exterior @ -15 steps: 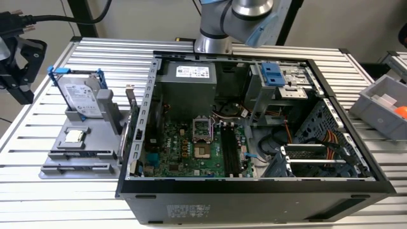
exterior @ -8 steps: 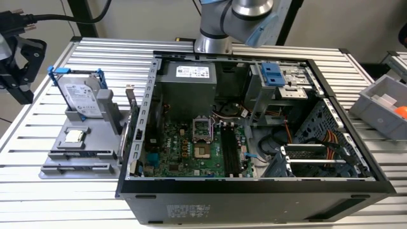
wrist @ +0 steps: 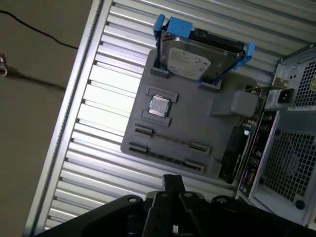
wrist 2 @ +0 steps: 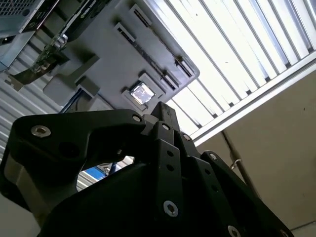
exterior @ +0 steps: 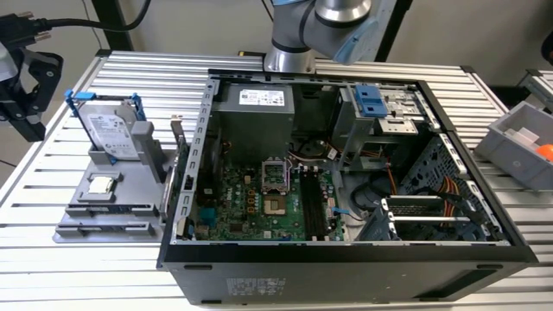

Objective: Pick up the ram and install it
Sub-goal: 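Pick up the ram and move it above insertion slot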

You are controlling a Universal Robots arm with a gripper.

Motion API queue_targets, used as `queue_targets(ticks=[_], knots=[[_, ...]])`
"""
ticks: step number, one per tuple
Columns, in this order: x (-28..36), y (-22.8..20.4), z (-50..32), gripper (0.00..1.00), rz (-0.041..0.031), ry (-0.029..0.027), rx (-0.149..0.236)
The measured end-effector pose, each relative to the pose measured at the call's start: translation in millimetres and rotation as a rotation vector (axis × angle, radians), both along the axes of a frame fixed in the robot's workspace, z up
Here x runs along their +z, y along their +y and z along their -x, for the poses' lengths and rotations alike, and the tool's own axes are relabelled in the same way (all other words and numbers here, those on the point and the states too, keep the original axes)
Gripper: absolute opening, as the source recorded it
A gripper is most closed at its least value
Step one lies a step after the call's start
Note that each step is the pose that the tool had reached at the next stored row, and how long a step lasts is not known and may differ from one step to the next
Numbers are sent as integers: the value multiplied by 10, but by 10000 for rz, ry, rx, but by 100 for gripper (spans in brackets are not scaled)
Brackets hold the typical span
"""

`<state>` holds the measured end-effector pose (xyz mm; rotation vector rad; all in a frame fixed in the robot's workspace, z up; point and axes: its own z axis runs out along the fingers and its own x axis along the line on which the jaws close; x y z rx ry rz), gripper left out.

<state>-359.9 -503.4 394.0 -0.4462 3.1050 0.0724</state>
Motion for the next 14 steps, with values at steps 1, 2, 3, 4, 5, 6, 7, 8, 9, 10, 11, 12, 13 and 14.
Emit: queue_targets(ticks=[1,2,3,4,5,6,7,8,9,10,11,12,13,14], knots=[[0,0,0,0,0,0,16],[0,0,0,0,0,0,30],[0,0,0,0,1,0,44],[0,0,0,0,0,0,58],[0,0,0,0,0,-1,72],[0,0,0,0,0,0,86],[0,0,0,0,0,-1,101],[0,0,0,0,0,0,117],[0,0,0,0,0,0,133],[0,0,0,0,0,0,149],[0,0,0,0,1,0,165],[0,0,0,0,0,0,181],[0,0,0,0,0,0,199],[0,0,0,0,0,-1,216]])
